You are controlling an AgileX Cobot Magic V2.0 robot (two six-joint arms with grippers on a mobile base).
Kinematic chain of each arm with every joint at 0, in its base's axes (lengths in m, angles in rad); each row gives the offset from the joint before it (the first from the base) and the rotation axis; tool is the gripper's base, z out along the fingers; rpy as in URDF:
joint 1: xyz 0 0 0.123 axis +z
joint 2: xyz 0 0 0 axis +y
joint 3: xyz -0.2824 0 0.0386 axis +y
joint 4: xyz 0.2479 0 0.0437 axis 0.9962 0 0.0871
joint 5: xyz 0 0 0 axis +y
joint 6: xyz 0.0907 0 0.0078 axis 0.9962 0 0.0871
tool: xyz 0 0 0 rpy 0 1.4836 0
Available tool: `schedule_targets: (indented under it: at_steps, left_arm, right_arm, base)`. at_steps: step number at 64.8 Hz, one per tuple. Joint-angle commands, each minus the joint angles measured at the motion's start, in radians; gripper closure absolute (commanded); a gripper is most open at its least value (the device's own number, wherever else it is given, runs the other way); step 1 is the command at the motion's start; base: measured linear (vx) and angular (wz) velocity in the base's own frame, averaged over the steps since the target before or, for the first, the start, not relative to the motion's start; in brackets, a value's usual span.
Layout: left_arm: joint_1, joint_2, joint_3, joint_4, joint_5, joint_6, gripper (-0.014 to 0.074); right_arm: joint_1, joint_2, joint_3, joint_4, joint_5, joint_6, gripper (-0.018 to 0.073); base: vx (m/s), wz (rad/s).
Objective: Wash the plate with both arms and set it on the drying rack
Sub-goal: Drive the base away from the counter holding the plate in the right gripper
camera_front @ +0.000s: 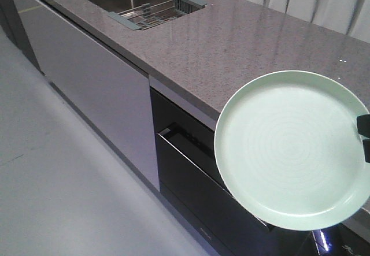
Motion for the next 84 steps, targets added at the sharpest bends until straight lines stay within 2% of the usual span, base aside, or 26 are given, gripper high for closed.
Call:
schedule_targets:
  at_steps: [1, 84]
  left_arm:
    - [-0.007, -0.015, 0.022, -0.008, -0.068, -0.003, 0.0602]
    - [-0.007, -0.015, 0.022, -0.008, -0.068, -0.003, 0.0602]
  right_arm:
    - [-0.005, -0.006, -0.028, 0.012, -0.065, 0.0, 0.0566]
    - [-0.005, -0.006, -0.028, 0.012, -0.063, 0.0, 0.0566]
  base:
    - [-0.03, 0.34]
    - [0.01, 0.33]
